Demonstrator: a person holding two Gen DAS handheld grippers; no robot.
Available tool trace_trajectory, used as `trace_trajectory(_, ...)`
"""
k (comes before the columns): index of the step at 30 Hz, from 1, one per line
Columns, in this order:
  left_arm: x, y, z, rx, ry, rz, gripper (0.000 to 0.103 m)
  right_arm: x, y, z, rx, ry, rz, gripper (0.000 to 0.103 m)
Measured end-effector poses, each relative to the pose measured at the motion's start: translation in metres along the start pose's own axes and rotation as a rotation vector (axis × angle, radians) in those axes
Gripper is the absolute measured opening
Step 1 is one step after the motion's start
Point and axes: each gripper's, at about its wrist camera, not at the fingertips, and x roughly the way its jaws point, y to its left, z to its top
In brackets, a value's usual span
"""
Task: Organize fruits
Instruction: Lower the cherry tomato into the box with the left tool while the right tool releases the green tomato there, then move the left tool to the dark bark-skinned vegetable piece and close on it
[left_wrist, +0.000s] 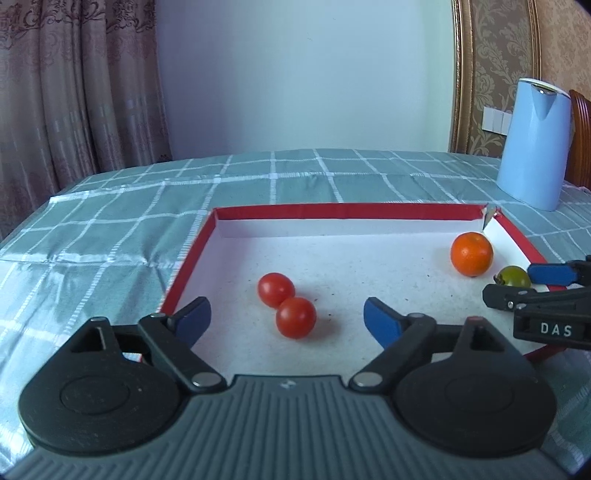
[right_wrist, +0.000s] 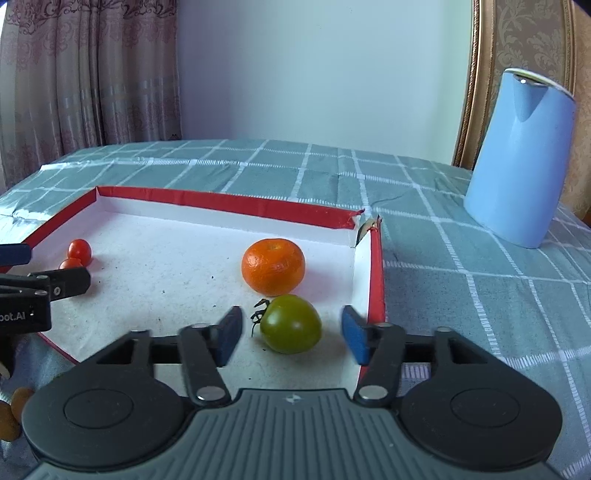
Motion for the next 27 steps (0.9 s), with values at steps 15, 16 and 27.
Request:
trace_trajectory(15, -0.054, 0.031, -0.032, -0.071, -0.115, 0.04, 0.103, -0.03, -0.003, -0.017, 0.046, -0.118, 0.014, 0.071)
trace_trajectory(16, -0.056, 0.031, -0.035, -0.065, -0.108, 0.036, 0.103, -0.035, -0.003, -0.019, 0.045, -0.123, 0.018, 0.071)
trace_trajectory(27, -0.07, 0.058, -0.051, -0.131, -0.052, -0.048, 0.103, -0.085, 0.004, -0.044, -0.002, -0.224, 0.074, 0.071)
